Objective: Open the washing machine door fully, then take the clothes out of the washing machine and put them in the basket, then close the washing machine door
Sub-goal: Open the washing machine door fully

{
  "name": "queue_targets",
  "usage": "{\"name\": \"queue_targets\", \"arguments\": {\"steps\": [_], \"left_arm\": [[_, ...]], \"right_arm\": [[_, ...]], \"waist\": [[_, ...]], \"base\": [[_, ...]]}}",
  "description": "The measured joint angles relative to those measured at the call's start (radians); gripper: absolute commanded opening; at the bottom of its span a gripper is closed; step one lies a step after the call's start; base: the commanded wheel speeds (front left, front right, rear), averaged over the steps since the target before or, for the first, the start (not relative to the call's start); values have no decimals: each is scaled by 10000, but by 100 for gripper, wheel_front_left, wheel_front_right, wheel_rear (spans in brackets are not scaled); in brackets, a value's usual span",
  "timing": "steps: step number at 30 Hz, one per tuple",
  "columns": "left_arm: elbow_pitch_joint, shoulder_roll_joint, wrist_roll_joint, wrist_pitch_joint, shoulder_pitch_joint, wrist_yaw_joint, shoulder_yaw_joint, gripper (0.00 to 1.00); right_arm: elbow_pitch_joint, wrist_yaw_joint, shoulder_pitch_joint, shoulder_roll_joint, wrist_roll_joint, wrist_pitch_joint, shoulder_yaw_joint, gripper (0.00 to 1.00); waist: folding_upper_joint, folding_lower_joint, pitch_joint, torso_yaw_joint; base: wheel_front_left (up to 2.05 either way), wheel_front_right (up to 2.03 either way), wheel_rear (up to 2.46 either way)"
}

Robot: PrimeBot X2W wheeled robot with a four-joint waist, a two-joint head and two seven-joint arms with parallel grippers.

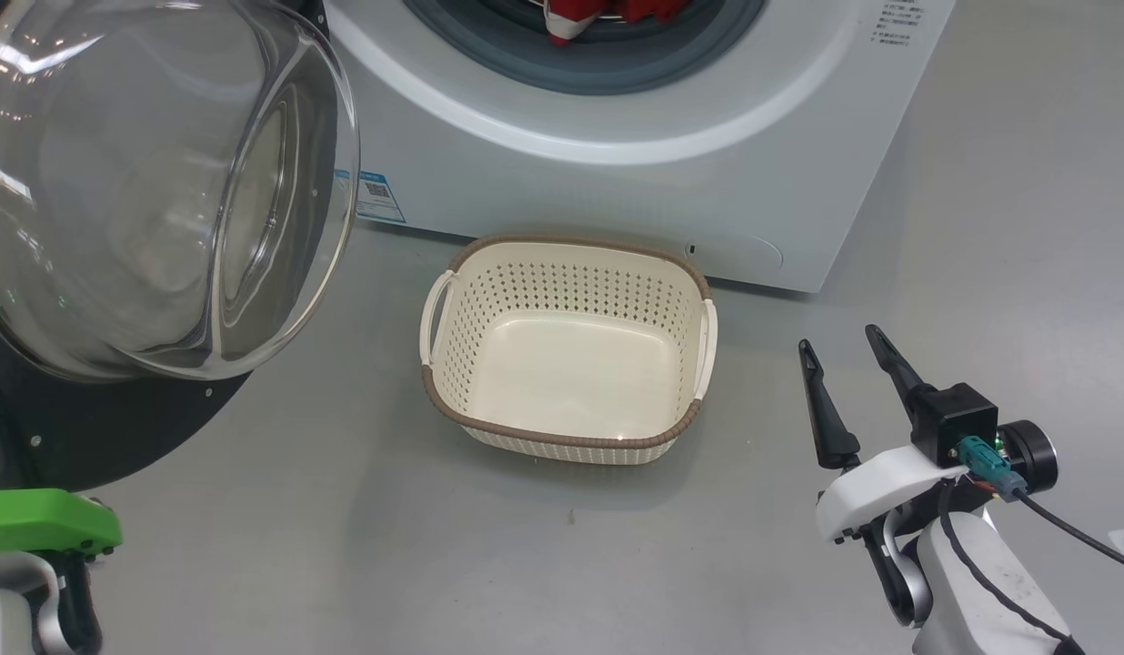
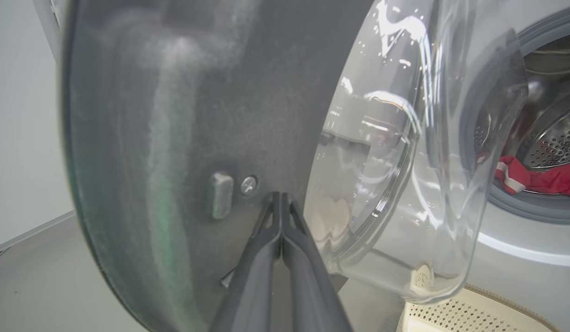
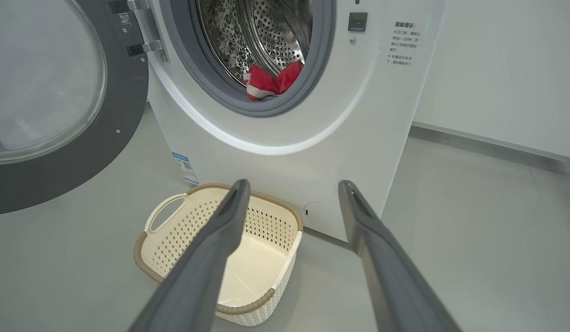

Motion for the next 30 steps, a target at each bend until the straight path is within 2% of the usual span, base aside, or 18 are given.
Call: {"name": "queue_targets", "arguments": {"steps": [4, 12, 16, 22, 23, 24, 26, 28, 30], "left_arm": [[-157, -88, 207, 0, 2, -236, -194, 0], [-821, -918, 663, 0, 186, -819, -855, 0], [-1147, -1072, 926, 0, 501, -1156, -1118, 0], [-1559, -1327, 1103, 0, 941, -1369, -1561, 0], [-1597, -1336, 1174, 0, 987, -1417, -1613, 12], [-1662, -1346, 1227, 0, 1039, -1423, -1655, 12], [-1751, -1352, 1262, 0, 1131, -1453, -1749, 46], [-1833, -1356, 1315, 0, 1196, -1509, -1868, 100], [-1919, -1361, 1384, 0, 1248, -1544, -1923, 100]], "right_arm": [[0, 0, 1, 54, 0, 2, -56, 100], [13, 6, 58, 109, 4, 2, -186, 100], [69, 113, 95, 184, 21, 2, -159, 100], [84, 165, 101, 232, 21, 0, -115, 100], [79, 165, 101, 234, 21, 0, -94, 100], [67, 165, 104, 242, 21, 0, -94, 100], [52, 163, 105, 247, 21, 0, -88, 100], [13, 165, 105, 249, 23, 0, -96, 100], [-44, 163, 106, 251, 25, 0, -107, 100]], "waist": [[0, 0, -113, -69], [0, 0, -418, -144], [0, 1, -593, -232], [0, 1, -772, -569], [1, 1, -794, -640], [0, 0, -815, -719], [0, 1, -850, -881], [0, 1, -879, -1058], [0, 1, -901, -1251]], "base": [[0, 0, 0], [0, 0, 0], [0, 0, 0], [0, 0, 0], [0, 0, 0], [0, 0, 0], [0, 0, 0], [0, 0, 0], [0, 0, 0]]}}
